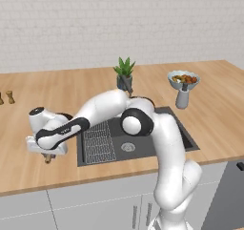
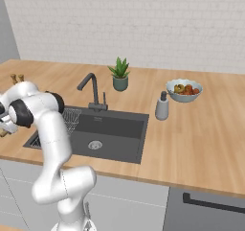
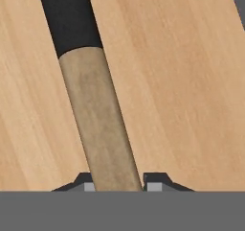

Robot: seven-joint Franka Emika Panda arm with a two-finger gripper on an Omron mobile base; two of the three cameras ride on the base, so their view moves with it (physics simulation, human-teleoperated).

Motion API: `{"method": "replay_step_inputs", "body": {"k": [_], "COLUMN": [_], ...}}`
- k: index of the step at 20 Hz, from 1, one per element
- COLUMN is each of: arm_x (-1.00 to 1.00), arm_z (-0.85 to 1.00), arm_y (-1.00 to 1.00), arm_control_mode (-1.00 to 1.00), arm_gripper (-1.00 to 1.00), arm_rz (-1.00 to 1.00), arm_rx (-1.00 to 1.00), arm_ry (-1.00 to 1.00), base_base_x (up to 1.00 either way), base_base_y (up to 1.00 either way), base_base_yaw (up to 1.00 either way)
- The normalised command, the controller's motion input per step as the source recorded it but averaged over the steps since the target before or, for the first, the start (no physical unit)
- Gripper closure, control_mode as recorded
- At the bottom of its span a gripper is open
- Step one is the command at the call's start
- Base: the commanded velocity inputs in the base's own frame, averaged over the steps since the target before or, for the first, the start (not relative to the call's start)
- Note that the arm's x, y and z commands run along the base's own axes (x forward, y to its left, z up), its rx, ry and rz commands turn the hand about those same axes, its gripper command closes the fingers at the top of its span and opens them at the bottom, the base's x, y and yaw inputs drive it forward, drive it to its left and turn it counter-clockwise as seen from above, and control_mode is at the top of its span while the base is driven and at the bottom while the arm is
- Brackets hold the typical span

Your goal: Pick the pan and sponge and place them into the sink. Then turn on the water.

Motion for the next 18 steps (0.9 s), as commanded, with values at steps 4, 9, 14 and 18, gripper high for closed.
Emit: {"method": "replay_step_inputs", "body": {"k": [4,9,14,18], "arm_x": [0.0,0.01,-0.06,0.0], "arm_z": [0.62,0.84,1.0,0.96], "arm_y": [-0.29,-0.2,-0.44,-0.55], "arm_control_mode": [-1.0,-1.0,-1.0,-1.0], "arm_gripper": [1.0,1.0,1.0,1.0], "arm_rz": [0.02,0.07,0.13,0.14], "arm_rx": [0.0,0.0,0.0,-0.03], "arm_ry": [0.0,0.0,0.0,0.0], "base_base_x": [0.0,0.0,0.0,0.0], "base_base_y": [0.0,0.0,0.0,0.0], "base_base_yaw": [0.0,0.0,0.0,0.0]}}
